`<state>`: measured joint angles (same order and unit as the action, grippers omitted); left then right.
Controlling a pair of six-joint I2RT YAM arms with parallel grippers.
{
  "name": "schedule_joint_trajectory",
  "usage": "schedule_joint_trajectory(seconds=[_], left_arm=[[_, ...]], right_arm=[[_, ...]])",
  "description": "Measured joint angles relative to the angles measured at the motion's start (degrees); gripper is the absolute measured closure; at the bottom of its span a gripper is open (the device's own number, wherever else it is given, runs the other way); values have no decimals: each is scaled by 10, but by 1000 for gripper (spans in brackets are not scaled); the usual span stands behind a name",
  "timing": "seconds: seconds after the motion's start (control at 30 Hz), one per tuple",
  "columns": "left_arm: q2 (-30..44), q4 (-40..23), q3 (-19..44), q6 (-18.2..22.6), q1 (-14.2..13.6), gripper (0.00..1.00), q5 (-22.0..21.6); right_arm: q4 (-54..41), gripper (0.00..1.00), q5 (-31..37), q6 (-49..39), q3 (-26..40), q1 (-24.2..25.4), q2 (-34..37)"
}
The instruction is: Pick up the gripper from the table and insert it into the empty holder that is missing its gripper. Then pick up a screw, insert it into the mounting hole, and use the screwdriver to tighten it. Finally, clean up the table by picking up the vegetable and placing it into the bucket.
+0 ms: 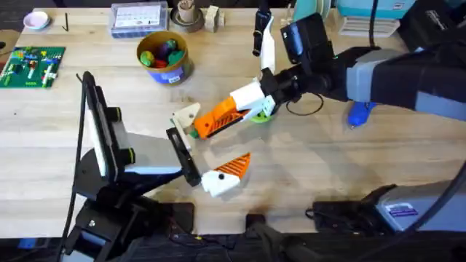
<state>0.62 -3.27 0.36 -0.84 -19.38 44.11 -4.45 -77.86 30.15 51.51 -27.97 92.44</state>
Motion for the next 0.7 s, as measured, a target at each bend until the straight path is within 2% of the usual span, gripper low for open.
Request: schedule_joint_trajectory(seconds=[0.23, 0.47, 0.7], left_arm=[[0, 0, 0, 0, 0, 9, -5], [0, 1, 0, 2, 1, 8, -17], [0, 1, 0, 4, 1, 8, -17]], right_arm=[[22, 993, 24, 18, 0, 0, 6], [78, 993, 23, 49, -3, 0, 6], [82, 993, 22, 61, -3, 0, 6]])
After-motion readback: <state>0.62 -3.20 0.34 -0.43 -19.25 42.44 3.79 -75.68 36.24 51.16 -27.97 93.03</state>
